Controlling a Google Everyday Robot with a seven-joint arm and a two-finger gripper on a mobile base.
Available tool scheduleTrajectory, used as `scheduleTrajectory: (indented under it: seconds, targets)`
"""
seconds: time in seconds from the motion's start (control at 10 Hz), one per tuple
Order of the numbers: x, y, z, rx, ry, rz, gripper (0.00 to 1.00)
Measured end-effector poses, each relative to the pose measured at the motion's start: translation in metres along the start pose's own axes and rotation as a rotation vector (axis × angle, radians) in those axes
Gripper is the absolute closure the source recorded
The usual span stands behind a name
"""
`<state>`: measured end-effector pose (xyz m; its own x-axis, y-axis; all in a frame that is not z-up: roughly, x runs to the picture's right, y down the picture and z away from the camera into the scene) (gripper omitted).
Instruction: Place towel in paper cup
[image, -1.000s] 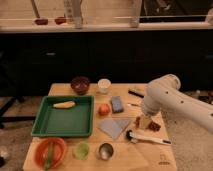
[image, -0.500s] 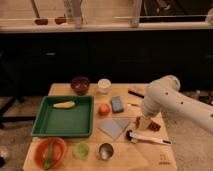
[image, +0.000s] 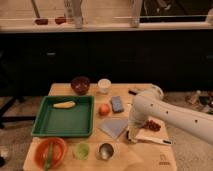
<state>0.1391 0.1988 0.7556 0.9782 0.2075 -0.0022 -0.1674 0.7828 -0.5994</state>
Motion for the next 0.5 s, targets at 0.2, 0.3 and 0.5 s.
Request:
scheduleTrajectory:
  seconds: [0.2,0.3,0.5]
  targets:
    - [-0.011,0.002,0.012,0.002,-0.010,-0.002,0.20]
    - [-0.019,0.001,0.021,0.000,-0.015,-0.009,0.20]
    - [-0.034,-0.001,0.036,-0.013,-0.040,-0.023,0.20]
